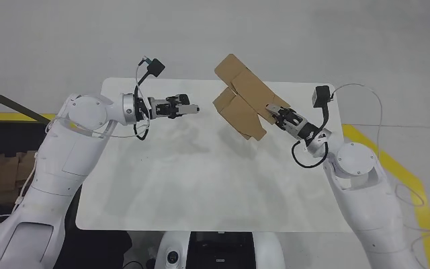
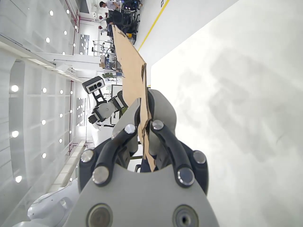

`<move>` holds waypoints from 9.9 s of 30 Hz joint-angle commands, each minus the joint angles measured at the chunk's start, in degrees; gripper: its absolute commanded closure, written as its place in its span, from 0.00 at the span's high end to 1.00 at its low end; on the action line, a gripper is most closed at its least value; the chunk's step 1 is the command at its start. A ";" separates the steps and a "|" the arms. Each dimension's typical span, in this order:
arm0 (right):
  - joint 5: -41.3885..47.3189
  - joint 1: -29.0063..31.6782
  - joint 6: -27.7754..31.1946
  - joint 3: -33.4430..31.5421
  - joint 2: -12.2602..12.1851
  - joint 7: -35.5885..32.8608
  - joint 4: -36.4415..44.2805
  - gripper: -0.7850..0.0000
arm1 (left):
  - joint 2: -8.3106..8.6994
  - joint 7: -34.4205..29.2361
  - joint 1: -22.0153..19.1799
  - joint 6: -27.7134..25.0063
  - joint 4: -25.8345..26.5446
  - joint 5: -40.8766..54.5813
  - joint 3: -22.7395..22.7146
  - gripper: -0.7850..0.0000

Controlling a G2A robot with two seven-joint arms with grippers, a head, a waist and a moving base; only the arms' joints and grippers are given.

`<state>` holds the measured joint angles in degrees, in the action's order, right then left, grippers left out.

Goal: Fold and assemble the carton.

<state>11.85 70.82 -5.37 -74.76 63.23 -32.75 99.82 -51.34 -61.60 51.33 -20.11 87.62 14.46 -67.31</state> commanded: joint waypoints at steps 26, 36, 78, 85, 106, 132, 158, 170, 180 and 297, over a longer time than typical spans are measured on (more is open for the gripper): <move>7.69 3.61 -10.94 4.64 2.84 23.13 7.65 0.00 | -3.85 20.07 1.61 9.29 2.13 0.36 8.48 1.00; 7.29 3.75 -10.68 6.14 3.55 24.49 7.91 0.00 | -6.05 21.89 -1.75 10.25 -1.76 2.23 12.29 0.77; 7.11 4.94 -8.34 3.49 5.30 25.27 7.63 1.00 | -9.40 18.74 -4.19 10.31 -7.87 6.71 10.29 0.00; 1.85 5.91 -2.86 -1.20 4.25 16.99 7.69 1.00 | -9.02 13.85 -4.51 10.32 -7.79 6.08 8.22 0.00; -0.10 2.13 13.62 -5.17 2.31 -12.26 -2.56 1.00 | -7.86 -25.02 -10.40 13.82 -14.49 12.46 7.83 0.07; 5.23 -3.13 20.57 5.03 3.27 -20.05 -10.19 0.42 | -8.05 -26.40 -14.10 11.72 -17.91 15.61 15.34 0.00; 8.55 -3.34 16.05 4.65 3.30 -13.80 -9.91 0.00 | -7.49 -14.62 -12.56 9.96 -20.58 23.69 10.07 1.00; 5.54 1.78 1.31 2.37 3.52 7.54 0.99 0.00 | -6.45 3.48 -4.43 13.46 -12.90 21.04 4.73 1.00; 2.05 5.53 -2.62 3.55 4.36 22.36 7.37 0.00 | -7.59 7.53 -3.02 14.23 -10.76 20.04 7.36 1.00; 2.16 -8.98 24.47 0.97 3.14 -41.36 -17.00 1.00 | -9.19 -14.96 -3.92 8.96 -18.35 13.20 2.33 0.00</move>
<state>12.70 62.10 18.80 -74.33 66.30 -73.21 83.36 -60.50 -76.80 47.40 -11.08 69.15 27.82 -65.15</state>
